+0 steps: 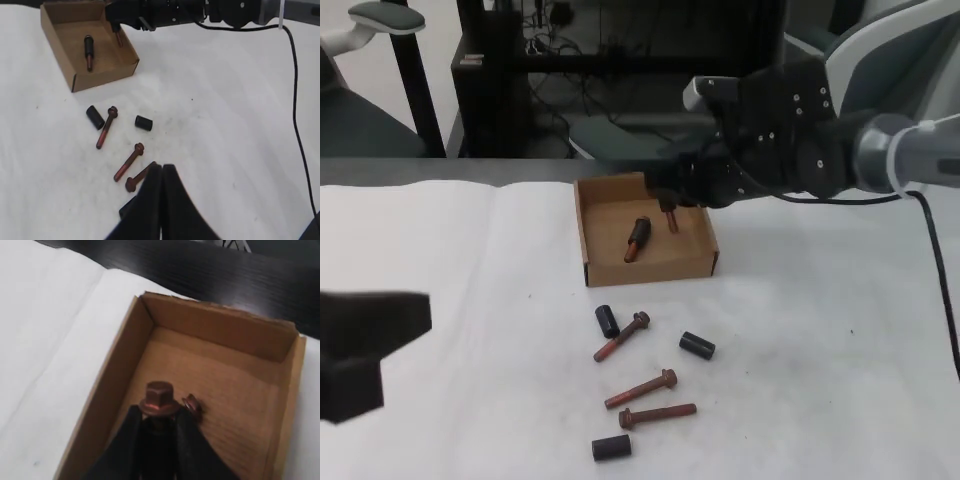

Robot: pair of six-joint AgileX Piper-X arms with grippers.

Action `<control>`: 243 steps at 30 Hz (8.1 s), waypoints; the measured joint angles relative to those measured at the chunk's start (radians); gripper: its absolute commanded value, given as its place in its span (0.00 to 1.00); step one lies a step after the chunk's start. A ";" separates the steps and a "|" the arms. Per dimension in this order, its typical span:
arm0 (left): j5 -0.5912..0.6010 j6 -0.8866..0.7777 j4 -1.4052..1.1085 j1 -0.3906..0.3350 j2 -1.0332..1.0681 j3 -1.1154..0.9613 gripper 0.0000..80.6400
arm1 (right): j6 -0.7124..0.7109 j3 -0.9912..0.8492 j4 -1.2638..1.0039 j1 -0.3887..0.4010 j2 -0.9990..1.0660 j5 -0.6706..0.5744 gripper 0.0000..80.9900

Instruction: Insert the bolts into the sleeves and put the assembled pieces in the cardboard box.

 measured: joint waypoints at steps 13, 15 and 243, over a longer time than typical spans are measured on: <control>-0.012 0.000 0.017 0.000 0.000 0.029 0.00 | -0.011 -0.060 0.075 -0.001 0.097 0.037 0.26; -0.014 0.000 0.017 0.000 0.000 0.029 0.00 | -0.019 -0.060 0.075 -0.001 0.097 0.037 0.63; 0.307 0.467 -0.052 0.000 0.353 0.001 0.52 | -0.065 0.643 0.233 0.335 -0.894 0.143 0.01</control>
